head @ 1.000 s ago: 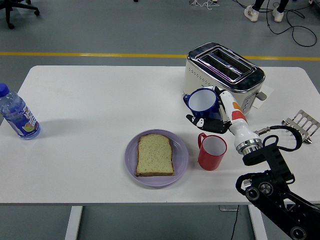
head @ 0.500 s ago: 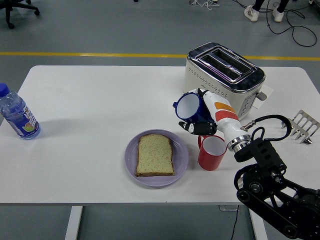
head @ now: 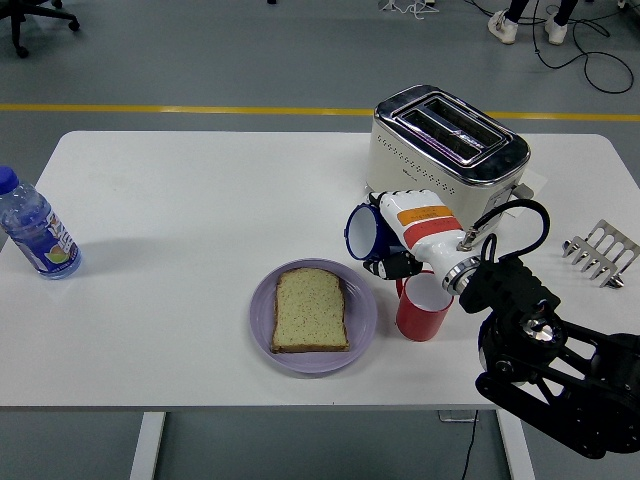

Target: Pick up the cup,pour liquid into bread,place the cup on the desk

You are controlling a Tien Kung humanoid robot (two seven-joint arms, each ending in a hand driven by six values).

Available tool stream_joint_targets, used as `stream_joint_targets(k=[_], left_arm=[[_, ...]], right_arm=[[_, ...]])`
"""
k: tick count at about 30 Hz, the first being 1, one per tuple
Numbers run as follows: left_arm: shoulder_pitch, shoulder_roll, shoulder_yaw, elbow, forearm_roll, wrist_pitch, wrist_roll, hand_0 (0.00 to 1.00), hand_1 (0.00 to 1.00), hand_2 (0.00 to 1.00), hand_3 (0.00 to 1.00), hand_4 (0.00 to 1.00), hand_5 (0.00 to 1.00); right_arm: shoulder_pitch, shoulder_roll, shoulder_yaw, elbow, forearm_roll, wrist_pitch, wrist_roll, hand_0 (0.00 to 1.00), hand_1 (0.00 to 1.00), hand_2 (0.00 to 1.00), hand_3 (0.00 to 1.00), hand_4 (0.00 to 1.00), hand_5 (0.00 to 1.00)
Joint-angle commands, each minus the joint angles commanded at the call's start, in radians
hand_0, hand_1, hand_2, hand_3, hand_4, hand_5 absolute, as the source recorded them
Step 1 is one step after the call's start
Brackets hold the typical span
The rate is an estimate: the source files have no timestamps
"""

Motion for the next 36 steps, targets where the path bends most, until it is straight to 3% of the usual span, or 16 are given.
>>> stream_joint_targets(k=[15,26,36], left_arm=[[-0.004,0.002,-0.006,0.000,-0.002,0.000,0.000,0.641,0.650,0.663,0.565,0.326,0.846],[-0.004,0.003,-0.010,0.000,-0.001,0.000,0.000,0.642,0.651,0.665,0.565,0.325,0.847],[-0.005,0.003,-0.011,0.000,0.000,0.001,0.000,0.640,0.651,0.664,0.563,0.325,0.847]], right_arm=[[0.157,-0.005,-0.216,0.012,-0.073,0.066,-0.140,0.330,0.324,0.520,0.557,0.584,0.002],[0.168,0.013,-0.245,0.006,-0.126,0.090,-0.179,0.350,0.334,0.524,0.563,0.572,0.002],[0.164,0.014,-0.253,0.015,-0.129,0.051,-0.171,0.354,0.336,0.524,0.564,0.563,0.002]])
